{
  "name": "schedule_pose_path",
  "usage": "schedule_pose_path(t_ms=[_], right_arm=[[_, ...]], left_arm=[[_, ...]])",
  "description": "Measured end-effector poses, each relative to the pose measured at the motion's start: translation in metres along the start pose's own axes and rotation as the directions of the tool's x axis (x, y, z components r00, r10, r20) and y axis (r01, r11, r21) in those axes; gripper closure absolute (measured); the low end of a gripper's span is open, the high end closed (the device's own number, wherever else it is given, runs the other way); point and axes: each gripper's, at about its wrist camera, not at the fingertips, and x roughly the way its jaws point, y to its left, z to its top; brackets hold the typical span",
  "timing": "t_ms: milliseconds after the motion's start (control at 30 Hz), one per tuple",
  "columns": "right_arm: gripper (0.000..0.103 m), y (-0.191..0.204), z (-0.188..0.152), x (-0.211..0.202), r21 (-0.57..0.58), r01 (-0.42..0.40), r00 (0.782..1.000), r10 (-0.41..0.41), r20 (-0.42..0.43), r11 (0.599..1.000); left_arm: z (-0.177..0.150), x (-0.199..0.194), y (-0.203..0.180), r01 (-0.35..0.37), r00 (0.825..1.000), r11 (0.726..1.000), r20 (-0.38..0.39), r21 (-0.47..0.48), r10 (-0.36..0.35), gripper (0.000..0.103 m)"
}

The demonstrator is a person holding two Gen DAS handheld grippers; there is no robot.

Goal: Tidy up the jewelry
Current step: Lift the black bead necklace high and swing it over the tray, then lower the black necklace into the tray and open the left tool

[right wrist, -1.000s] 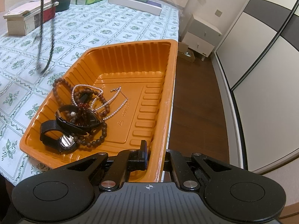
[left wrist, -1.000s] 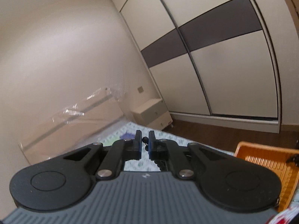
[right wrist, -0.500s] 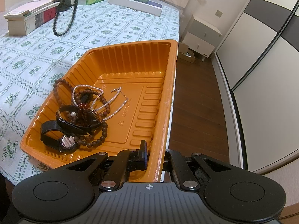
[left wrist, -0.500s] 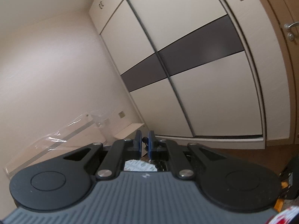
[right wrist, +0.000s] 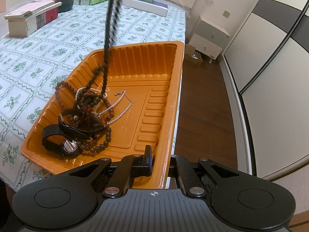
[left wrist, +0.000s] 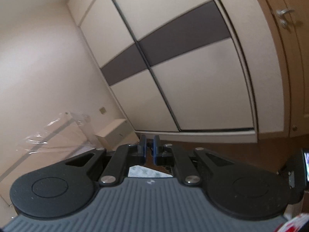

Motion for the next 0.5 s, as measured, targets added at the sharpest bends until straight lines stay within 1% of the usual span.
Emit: schedule_pose_path(t_ms=[133,267,500], right_arm=[[0.1,0.0,-0.001,0.001,0.0,-0.001,1.0,0.001,-0.002,1.0],[0.1,0.0,-0.001,0.001,0.0,-0.002,1.0,0.002,-0.001,1.0],[0.1,0.0,-0.001,0.001,0.0,-0.002,1.0,0.002,-0.001,1.0]], left_arm=[[-0.016,0.019,-0.024,0.05,0.998,0.998,-0.041,0.038,-0.048,0.097],[-0.035,0.038,-0.046,0.101,0.992,0.993,-0.089,0.068,-0.095,0.097],[-0.067,0.067,-0.078,0.196,0.967,0.975,-0.185,0.101,-0.175,0.097]])
